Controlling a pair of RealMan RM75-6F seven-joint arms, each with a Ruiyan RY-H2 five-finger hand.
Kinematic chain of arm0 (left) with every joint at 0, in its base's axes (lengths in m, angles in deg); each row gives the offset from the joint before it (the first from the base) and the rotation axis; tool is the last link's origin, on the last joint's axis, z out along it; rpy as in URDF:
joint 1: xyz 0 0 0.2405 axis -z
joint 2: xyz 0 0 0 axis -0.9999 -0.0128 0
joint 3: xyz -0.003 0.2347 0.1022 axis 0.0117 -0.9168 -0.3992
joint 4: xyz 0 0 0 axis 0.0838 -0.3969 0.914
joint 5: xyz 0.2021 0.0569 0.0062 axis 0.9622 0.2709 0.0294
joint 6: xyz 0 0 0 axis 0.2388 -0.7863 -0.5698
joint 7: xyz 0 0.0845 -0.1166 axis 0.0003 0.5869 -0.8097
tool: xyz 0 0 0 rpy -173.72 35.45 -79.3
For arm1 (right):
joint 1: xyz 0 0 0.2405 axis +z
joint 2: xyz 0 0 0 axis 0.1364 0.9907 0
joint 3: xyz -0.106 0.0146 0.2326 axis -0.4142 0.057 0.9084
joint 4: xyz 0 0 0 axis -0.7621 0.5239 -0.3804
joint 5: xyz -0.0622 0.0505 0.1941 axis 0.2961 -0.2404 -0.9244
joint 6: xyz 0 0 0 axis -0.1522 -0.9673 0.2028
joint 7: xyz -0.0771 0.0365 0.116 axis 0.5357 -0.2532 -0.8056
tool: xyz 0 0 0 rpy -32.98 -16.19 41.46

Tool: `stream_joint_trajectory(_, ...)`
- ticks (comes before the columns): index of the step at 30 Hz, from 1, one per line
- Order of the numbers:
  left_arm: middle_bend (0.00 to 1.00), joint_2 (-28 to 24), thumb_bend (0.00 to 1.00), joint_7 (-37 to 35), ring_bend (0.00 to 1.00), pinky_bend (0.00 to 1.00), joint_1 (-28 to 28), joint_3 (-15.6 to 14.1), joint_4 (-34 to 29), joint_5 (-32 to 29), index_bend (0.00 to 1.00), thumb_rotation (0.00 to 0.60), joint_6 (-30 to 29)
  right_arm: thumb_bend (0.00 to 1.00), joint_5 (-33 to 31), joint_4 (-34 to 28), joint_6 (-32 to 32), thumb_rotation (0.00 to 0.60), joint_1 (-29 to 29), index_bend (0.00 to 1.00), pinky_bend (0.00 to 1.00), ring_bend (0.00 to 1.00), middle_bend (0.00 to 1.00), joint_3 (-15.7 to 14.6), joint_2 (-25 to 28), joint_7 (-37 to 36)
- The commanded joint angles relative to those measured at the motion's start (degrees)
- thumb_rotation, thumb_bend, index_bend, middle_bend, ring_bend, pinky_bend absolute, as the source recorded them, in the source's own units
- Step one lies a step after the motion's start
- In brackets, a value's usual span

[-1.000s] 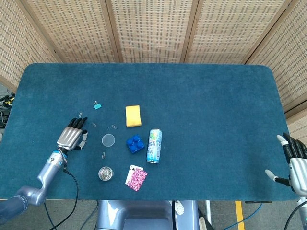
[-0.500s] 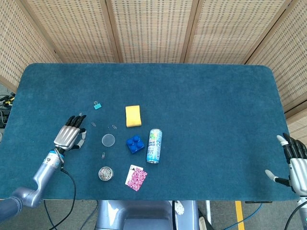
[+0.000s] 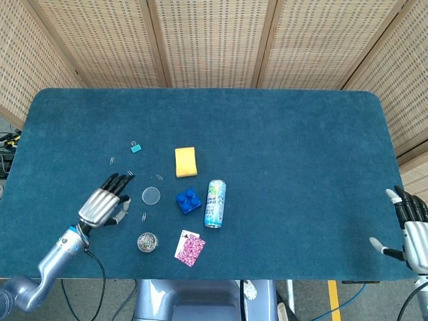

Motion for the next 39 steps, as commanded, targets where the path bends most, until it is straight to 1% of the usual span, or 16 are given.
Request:
stream_joint_trajectory(1,0.00,-1.8,0.43,2.7,0.00,0.00,-0.8,-3.5,-5.8,4.5,0.63,0.600,-1.9,0.00,0.0,0.0,-0.1,0.600,-0.1,0.01,0.00,0.00,0.00,0.0,0.1,-0.3)
stream_joint_trajectory(5,0.00,-1.8,0.43,5.6,0.00,0.00,-1.0,-4.2,-7.6,5.3,0.63,0.600,-1.6,0.00,0.1,0.2,-0.2,0.600,-0.1,0.01,0.00,0.00,0.00,0.0,0.2,-0.7)
stream_joint_trajectory(10,0.00,-1.4,0.43,6.1,0.00,0.00,-1.1,-4.9,-8.3,6.5,0.63,0.600,-1.7,0.00,0.1,0.2,-0.3,0.600,-0.2,0.01,0.00,0.00,0.00,0.1,0.4,-1.2)
stream_joint_trajectory(19,0.00,-0.6,0.43,7.0,0.00,0.00,-1.1,-4.9,-8.6,7.0,0.62,0.600,-1.3,0.00,0.1,0.2,-0.3,0.600,-0.2,0.01,0.00,0.00,0.00,0.1,0.5,-1.6)
stream_joint_trajectory(20,0.00,-0.5,0.43,7.1,0.00,0.00,-1.1,-4.9,-8.7,6.9,0.61,0.600,-1.1,0.00,0.1,0.2,-0.3,0.600,-0.2,0.01,0.00,0.00,0.00,0.1,0.5,-1.6)
stream_joint_trajectory(22,0.00,-0.5,0.43,7.0,0.00,0.00,-1.0,-4.9,-8.9,6.9,0.52,0.600,-0.9,0.00,0.1,0.2,-0.3,0.600,-0.2,0.01,0.00,0.00,0.00,0.1,0.6,-1.6)
stream_joint_trajectory(24,0.00,-0.5,0.40,6.6,0.00,0.00,-1.0,-5.0,-9.1,6.9,0.37,0.600,-0.7,0.00,0.1,0.2,-0.3,0.600,-0.2,0.01,0.00,0.00,0.00,0.1,0.6,-1.5)
stream_joint_trajectory(26,0.00,-0.6,0.35,6.3,0.00,0.00,-0.9,-5.0,-9.2,6.9,0.27,0.600,-0.6,0.00,0.1,0.2,-0.2,0.600,-0.2,0.01,0.00,0.00,0.00,0.1,0.6,-1.5)
stream_joint_trajectory(27,0.00,-0.6,0.33,6.1,0.00,0.00,-0.9,-5.0,-9.2,7.0,0.24,0.600,-0.6,0.00,0.1,0.2,-0.2,0.600,-0.2,0.01,0.00,0.00,0.00,0.1,0.6,-1.5)
stream_joint_trajectory(28,0.00,-0.7,0.32,5.8,0.00,0.00,-0.8,-5.0,-9.3,7.1,0.23,0.600,-0.6,0.00,0.1,0.2,-0.2,0.600,-0.2,0.01,0.00,0.00,0.00,0.0,0.6,-1.6)
stream_joint_trajectory(32,0.00,-1.3,0.32,3.9,0.00,0.00,-0.4,-4.8,-9.7,7.5,0.22,0.600,-1.3,0.00,-0.1,0.1,-0.2,0.600,-0.2,0.01,0.00,0.00,0.00,0.1,0.6,-1.5)
stream_joint_trajectory(35,0.00,-2.0,0.32,2.8,0.00,0.00,-0.4,-4.3,-9.8,7.6,0.25,0.600,-2.3,0.00,0.0,0.1,-0.2,0.600,-0.2,0.01,0.00,0.00,0.00,0.1,0.6,-1.5)
stream_joint_trajectory(37,0.00,-2.5,0.36,2.1,0.00,0.00,-0.4,-3.8,-9.7,7.3,0.30,0.600,-3.0,0.00,0.0,0.1,-0.1,0.600,-0.2,0.01,0.00,0.00,0.00,0.1,0.6,-1.5)
stream_joint_trajectory(39,0.00,-2.9,0.47,2.2,0.00,0.00,-0.3,-3.0,-9.0,6.7,0.35,0.600,-3.0,0.00,0.1,0.1,-0.1,0.600,-0.2,0.01,0.00,0.00,0.00,0.0,0.6,-1.4)
